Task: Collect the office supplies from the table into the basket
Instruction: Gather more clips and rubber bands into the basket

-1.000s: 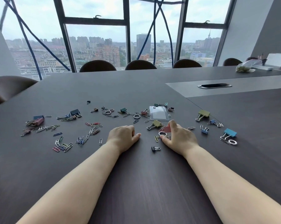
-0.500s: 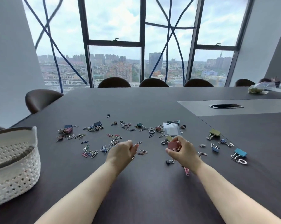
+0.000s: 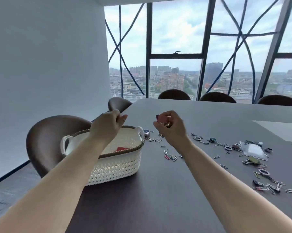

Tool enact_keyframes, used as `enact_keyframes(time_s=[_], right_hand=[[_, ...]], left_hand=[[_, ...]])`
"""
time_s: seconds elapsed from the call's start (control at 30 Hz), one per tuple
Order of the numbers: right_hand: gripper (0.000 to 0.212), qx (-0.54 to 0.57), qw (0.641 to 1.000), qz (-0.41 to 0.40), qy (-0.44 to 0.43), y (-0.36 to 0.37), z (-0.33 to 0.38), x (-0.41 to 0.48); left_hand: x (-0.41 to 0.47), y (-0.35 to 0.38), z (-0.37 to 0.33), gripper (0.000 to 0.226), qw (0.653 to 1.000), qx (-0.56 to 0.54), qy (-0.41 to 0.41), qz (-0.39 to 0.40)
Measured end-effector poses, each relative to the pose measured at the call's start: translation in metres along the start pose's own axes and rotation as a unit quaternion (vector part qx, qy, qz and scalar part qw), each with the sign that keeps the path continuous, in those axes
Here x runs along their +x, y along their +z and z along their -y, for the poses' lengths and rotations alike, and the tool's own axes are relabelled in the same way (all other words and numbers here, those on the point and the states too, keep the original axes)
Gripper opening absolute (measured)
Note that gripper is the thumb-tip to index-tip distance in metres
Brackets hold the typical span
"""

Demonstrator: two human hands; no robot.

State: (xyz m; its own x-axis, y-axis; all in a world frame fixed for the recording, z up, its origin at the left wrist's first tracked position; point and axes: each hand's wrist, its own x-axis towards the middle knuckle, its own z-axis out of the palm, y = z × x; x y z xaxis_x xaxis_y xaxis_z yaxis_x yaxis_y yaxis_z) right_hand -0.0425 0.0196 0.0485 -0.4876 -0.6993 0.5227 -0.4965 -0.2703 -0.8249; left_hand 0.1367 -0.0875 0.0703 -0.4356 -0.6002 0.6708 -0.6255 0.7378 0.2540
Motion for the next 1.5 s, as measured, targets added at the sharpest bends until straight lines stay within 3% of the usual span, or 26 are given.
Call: enact_keyframes(time_s=[0.13, 0.2, 0.4, 0.57, 0.73, 0.9, 1.1, 1.2, 1.33, 1.5], right_hand=[[0.024, -0.009, 1.000, 0.017, -0.025, 0.045, 0.015, 0.012], [0.024, -0.015, 0.999, 0.023, -0.025, 0.056, 0.016, 0.016], [0.023, -0.010, 0.998, 0.061, -0.026, 0.080, 0.006, 0.019], [0.025, -0.025, 0.992, 0.115, -0.053, 0.115, 0.008, 0.025], [0.037, -0.175, 0.968, 0.171, -0.048, 0.126, 0.013, 0.024], [0.010, -0.195, 0.967, 0.156, -0.053, 0.124, 0.010, 0.023], [0.023, -0.203, 0.963, 0.164, -0.071, 0.110, 0.011, 0.016], [0.027, -0.169, 0.972, 0.149, -0.065, 0.095, 0.008, 0.009], [0.018, -0.138, 0.985, 0.075, -0.066, 0.052, 0.004, -0.003], [0.012, -0.214, 0.977, -0.002, 0.004, -0.031, -0.039, -0.029]], left_hand=[[-0.008, 0.004, 0.043, 0.028, 0.982, -0.022, -0.008, 0.185], [-0.008, 0.002, 0.053, 0.032, 0.974, -0.042, 0.002, 0.222], [-0.014, -0.009, 0.071, 0.033, 0.981, 0.036, 0.034, 0.185], [-0.026, -0.017, 0.081, 0.031, 0.993, 0.081, 0.013, 0.079], [-0.032, -0.020, 0.090, 0.026, 0.993, 0.071, 0.014, 0.095], [-0.034, -0.025, 0.093, 0.024, 0.991, 0.094, 0.012, 0.099], [-0.043, -0.026, 0.083, 0.024, 0.991, 0.091, -0.010, 0.095], [-0.044, -0.027, 0.068, 0.024, 0.996, 0.075, -0.002, 0.057], [-0.041, -0.019, 0.029, 0.022, 0.997, 0.037, 0.065, -0.022], [-0.048, 0.027, -0.043, 0.030, 0.985, -0.020, 0.166, -0.052]])
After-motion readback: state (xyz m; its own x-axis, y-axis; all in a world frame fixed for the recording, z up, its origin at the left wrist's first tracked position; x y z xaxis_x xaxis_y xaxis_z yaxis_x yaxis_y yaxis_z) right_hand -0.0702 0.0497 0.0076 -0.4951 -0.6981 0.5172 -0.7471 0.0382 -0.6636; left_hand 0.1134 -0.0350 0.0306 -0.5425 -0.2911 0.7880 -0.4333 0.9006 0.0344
